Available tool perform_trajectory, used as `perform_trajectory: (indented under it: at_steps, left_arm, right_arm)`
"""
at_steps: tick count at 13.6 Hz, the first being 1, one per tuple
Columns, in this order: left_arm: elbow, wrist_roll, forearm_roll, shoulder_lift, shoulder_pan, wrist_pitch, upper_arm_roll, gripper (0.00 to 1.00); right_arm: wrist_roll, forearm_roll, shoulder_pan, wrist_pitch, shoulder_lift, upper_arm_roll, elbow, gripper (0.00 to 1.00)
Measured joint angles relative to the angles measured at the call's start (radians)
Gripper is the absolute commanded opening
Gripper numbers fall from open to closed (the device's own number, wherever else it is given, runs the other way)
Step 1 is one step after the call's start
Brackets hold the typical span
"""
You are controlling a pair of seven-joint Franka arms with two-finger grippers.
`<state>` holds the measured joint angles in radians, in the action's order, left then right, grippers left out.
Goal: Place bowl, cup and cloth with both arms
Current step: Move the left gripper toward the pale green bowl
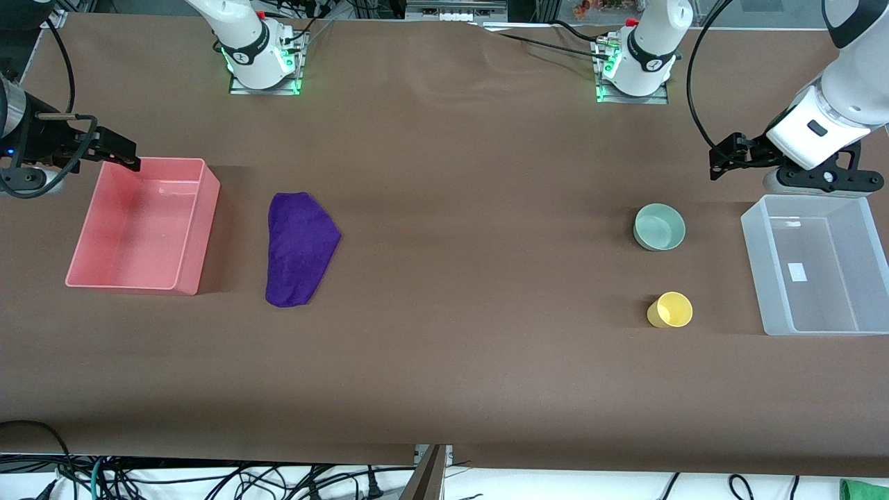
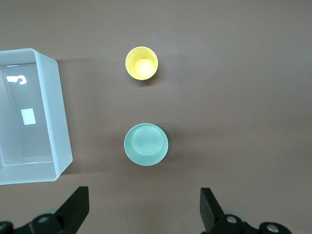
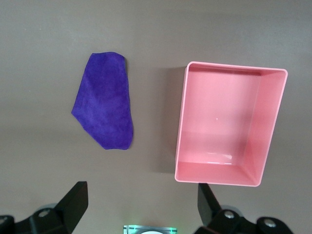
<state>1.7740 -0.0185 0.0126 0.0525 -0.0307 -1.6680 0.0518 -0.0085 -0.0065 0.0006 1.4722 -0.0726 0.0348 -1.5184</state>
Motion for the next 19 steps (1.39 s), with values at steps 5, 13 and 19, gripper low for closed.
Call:
perform_trajectory:
  at_steps: [5, 13, 19]
  left_arm:
    - [-0.009, 0.0, 0.0, -0.008, 0.013, -0.001, -0.002, 1.0]
    - [-0.015, 0.0, 0.0, -0.02, 0.023, -0.001, 0.001, 1.0]
    - [-0.015, 0.002, 0.0, -0.022, 0.023, 0.001, 0.007, 1.0]
  right_arm:
    - [0.0, 0.0, 0.0, 0.0, 0.0, 0.0, 0.0, 0.99]
    - [0.0, 0.0, 0.0, 0.0, 0.0, 0.0, 0.0, 1.0]
    - [-0.001, 0.0, 0.0, 0.0, 0.0, 0.0, 0.001, 1.0]
